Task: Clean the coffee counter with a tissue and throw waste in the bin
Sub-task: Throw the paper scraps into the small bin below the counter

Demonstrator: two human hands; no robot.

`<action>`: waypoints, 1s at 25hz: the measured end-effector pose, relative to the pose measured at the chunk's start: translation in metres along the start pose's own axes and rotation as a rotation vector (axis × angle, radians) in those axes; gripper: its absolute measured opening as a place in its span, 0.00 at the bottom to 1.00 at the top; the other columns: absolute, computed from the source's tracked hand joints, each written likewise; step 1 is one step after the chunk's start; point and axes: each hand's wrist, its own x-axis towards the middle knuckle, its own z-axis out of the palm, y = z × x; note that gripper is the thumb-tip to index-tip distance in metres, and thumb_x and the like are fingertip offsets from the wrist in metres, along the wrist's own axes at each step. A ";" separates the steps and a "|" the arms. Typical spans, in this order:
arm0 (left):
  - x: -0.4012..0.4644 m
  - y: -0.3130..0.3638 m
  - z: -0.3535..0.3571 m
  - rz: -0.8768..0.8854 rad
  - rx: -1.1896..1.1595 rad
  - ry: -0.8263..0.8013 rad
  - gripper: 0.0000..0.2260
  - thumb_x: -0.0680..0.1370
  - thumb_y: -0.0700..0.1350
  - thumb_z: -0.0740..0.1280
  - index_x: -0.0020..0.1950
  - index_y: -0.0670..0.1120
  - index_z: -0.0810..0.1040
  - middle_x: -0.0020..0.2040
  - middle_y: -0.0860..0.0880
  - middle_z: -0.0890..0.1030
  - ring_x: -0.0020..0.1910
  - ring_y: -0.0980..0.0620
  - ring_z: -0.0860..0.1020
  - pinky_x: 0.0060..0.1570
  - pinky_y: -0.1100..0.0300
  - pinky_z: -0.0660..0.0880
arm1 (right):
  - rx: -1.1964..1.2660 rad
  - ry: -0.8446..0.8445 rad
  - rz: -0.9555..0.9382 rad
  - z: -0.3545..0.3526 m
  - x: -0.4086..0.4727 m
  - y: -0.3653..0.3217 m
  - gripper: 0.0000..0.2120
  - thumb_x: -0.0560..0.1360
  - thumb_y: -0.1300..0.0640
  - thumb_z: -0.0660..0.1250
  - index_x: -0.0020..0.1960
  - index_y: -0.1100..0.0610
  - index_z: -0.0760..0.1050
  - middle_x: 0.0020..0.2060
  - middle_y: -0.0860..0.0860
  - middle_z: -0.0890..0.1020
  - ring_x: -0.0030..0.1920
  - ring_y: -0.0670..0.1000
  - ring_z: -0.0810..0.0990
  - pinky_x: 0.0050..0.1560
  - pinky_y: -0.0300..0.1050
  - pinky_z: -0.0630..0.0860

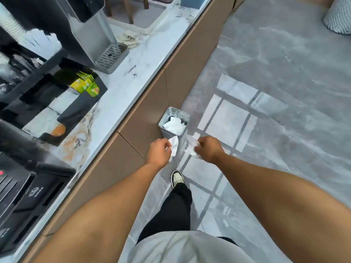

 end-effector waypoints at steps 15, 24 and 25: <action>0.216 0.009 -0.013 -0.272 -0.184 -0.112 0.04 0.75 0.41 0.66 0.45 0.49 0.80 0.41 0.49 0.81 0.40 0.46 0.79 0.37 0.58 0.73 | -0.053 -0.081 0.040 -0.059 0.224 -0.061 0.14 0.73 0.57 0.64 0.29 0.54 0.67 0.26 0.48 0.73 0.33 0.55 0.72 0.27 0.40 0.63; 0.297 0.023 0.007 -0.693 -0.400 0.086 0.06 0.75 0.40 0.65 0.41 0.49 0.79 0.45 0.47 0.84 0.46 0.44 0.81 0.43 0.60 0.74 | -0.186 -0.346 -0.097 -0.072 0.354 -0.067 0.11 0.73 0.57 0.62 0.33 0.56 0.71 0.30 0.51 0.76 0.35 0.54 0.74 0.28 0.39 0.66; 0.307 0.027 0.013 -0.786 -0.472 0.154 0.06 0.75 0.39 0.66 0.40 0.49 0.79 0.46 0.46 0.84 0.48 0.43 0.82 0.45 0.58 0.76 | -0.217 -0.390 -0.118 -0.073 0.369 -0.066 0.11 0.74 0.57 0.61 0.33 0.55 0.70 0.32 0.52 0.77 0.37 0.55 0.75 0.29 0.40 0.67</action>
